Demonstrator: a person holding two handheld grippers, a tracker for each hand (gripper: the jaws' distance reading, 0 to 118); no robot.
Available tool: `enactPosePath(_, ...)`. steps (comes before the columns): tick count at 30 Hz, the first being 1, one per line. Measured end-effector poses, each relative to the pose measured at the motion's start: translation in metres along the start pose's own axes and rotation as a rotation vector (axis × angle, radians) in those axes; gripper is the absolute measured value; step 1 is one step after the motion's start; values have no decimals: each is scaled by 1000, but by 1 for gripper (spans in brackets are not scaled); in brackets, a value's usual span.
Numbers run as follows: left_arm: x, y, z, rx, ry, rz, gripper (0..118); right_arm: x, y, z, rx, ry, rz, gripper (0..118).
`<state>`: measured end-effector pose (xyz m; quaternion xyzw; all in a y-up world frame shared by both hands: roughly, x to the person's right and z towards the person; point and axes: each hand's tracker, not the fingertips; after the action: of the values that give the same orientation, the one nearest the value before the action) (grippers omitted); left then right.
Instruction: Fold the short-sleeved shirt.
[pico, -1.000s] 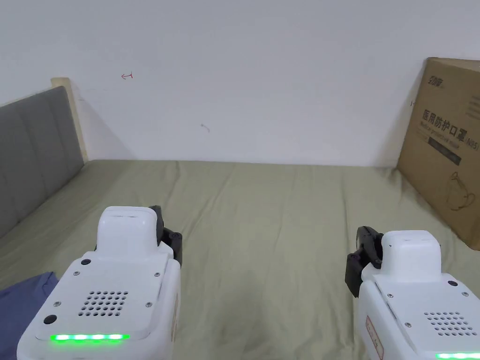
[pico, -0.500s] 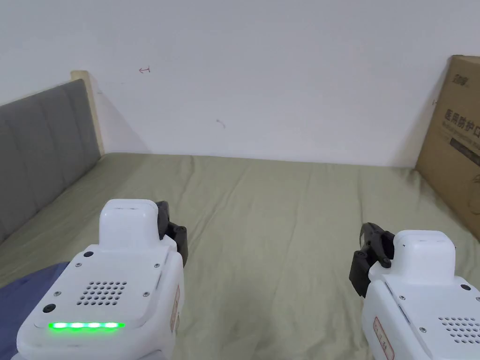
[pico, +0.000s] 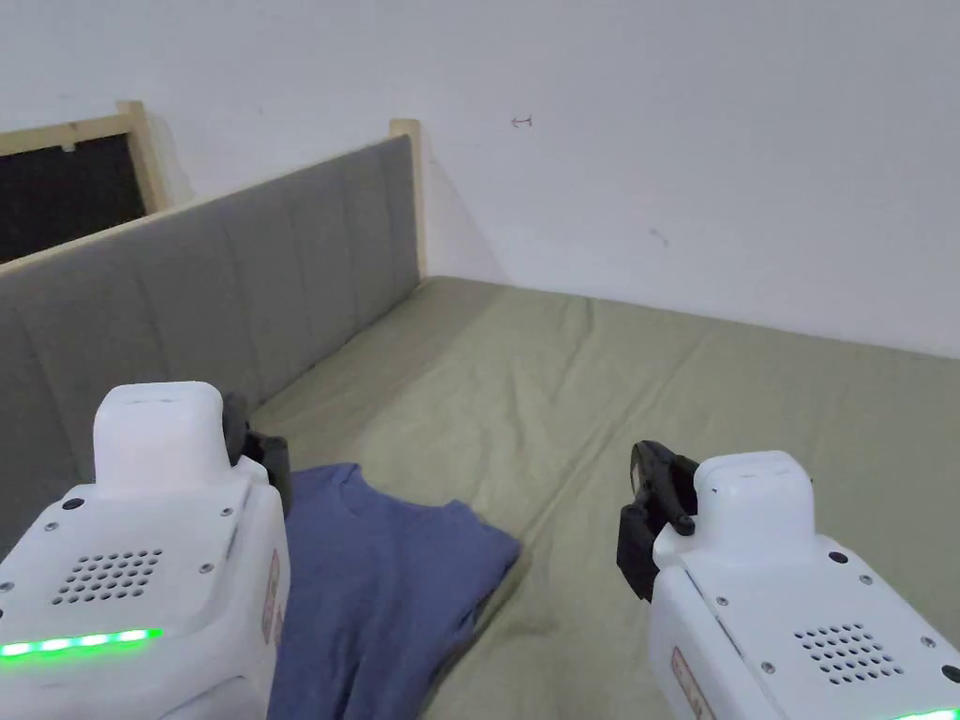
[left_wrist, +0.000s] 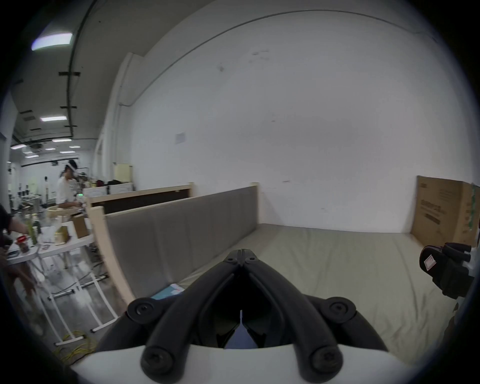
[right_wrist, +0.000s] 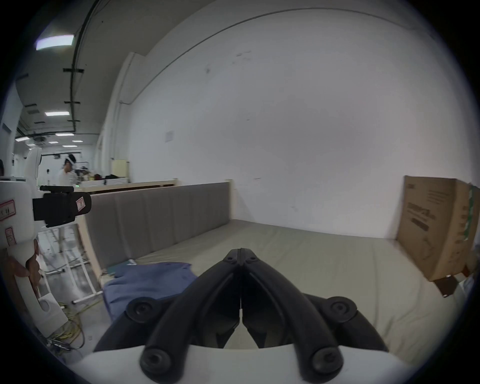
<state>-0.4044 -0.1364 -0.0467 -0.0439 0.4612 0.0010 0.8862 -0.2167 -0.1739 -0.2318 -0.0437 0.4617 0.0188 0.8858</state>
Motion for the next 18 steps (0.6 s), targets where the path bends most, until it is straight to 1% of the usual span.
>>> enactPosePath(3,-21,-1,5,-16,56,7,0,-15,-1,-12,-10,38,-16,0)
enactPosePath(5,-29,-3,5,-25,79,-1,0,-19,-3,-18,-34,82,-60,0)
enactPosePath(6,-30,-4,6,-29,89,-9,0,-20,-4,-21,-40,88,-66,0)
enactPosePath(9,-33,-8,2,-44,99,-18,0,-22,-5,-25,-46,84,-55,0)
enactPosePath(12,-30,-15,-7,-79,85,-14,0,-21,-8,-28,-54,82,-46,0)
enactPosePath(15,-23,-31,-29,-149,60,-44,0,-18,-12,-32,-72,78,-46,0)
enactPosePath(18,-17,-61,-69,-292,-2,-8,0,-16,-19,-37,-100,73,-48,0)
